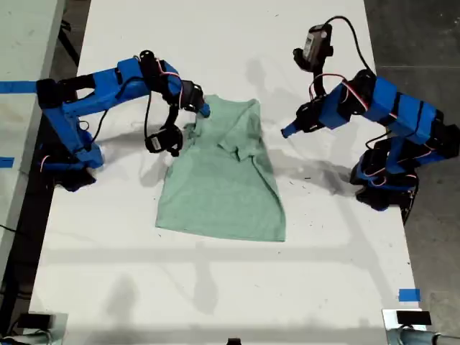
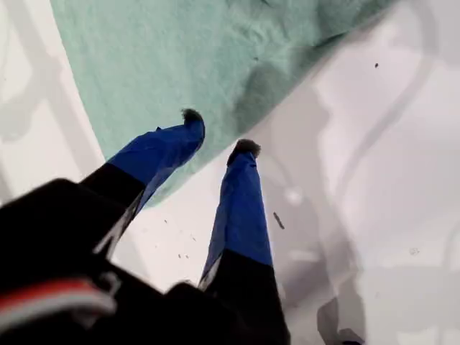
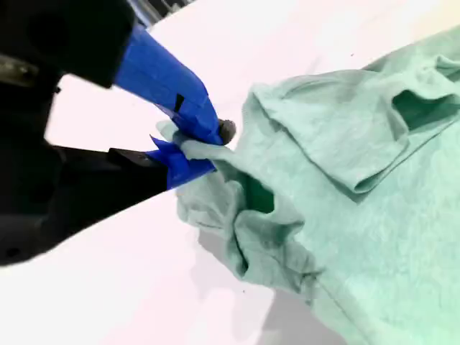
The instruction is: Fold tshirt
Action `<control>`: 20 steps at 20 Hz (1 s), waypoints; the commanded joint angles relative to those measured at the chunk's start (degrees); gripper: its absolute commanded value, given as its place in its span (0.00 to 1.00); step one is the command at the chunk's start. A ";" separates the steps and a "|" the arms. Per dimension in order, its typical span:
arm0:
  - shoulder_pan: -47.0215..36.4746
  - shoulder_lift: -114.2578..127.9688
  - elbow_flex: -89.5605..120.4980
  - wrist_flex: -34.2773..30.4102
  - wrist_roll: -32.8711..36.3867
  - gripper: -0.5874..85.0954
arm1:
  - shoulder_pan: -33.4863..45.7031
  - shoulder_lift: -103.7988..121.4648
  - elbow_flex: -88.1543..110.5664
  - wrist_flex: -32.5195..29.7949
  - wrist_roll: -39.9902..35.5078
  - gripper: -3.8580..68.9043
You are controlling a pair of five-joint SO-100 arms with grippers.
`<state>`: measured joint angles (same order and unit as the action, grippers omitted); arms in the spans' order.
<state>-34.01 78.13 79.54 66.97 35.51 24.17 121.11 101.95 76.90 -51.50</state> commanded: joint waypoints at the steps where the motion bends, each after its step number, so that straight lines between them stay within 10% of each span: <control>1: 1.76 -6.15 -9.67 2.11 -0.09 0.05 | -1.05 3.43 0.00 -1.49 0.62 0.21; 4: 2.90 -8.26 -13.62 2.64 1.76 0.30 | -1.23 3.69 0.79 -1.67 0.88 0.24; 20: 10.81 3.08 -13.10 11.69 -1.93 0.33 | -20.83 7.65 16.96 -8.96 11.25 0.33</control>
<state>-25.66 76.20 65.48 79.28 35.68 6.94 125.95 118.12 71.19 -42.71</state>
